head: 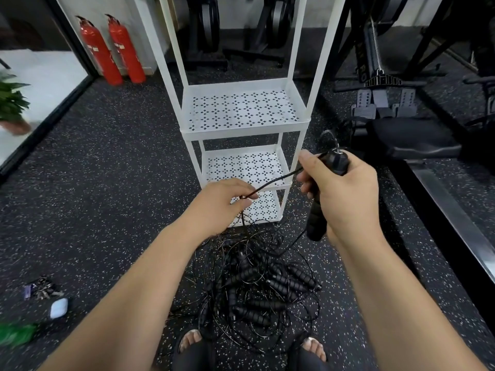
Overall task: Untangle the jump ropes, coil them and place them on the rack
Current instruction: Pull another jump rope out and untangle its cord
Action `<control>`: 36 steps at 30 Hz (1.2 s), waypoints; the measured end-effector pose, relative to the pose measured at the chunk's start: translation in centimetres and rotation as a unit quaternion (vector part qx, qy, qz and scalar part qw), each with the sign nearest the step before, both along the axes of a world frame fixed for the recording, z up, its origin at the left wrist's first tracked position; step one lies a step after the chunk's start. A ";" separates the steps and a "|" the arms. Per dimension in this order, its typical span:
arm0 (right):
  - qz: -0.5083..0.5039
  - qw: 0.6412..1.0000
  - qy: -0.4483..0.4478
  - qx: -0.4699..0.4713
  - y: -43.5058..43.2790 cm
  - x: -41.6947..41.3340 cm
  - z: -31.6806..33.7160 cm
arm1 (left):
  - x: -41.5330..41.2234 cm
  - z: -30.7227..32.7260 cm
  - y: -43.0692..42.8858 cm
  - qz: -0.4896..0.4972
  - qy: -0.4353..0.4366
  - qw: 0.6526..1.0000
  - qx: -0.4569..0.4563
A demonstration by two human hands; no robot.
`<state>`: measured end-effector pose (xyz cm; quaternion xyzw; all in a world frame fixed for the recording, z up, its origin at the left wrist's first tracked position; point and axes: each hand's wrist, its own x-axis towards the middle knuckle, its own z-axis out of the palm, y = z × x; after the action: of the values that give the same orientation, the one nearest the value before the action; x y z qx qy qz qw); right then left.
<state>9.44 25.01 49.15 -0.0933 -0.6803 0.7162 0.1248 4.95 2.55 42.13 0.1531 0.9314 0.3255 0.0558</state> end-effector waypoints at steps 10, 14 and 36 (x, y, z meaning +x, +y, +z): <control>0.013 0.999 0.016 -0.035 0.9 0.2 1.8 | 1.3 0.8 0.6 0.001 -0.067 0.998 0.003; 0.016 0.999 0.006 -0.034 0.6 0.0 1.3 | 2.8 3.6 4.0 -0.007 -0.174 0.960 0.221; 0.021 0.987 -0.083 -0.139 1.3 -0.7 -0.9 | 2.7 4.7 3.6 0.061 -0.106 0.970 0.211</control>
<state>8.70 26.31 48.22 -0.1541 -0.5842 0.7960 0.0385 7.62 6.11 46.78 0.0686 0.8378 0.5322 0.1006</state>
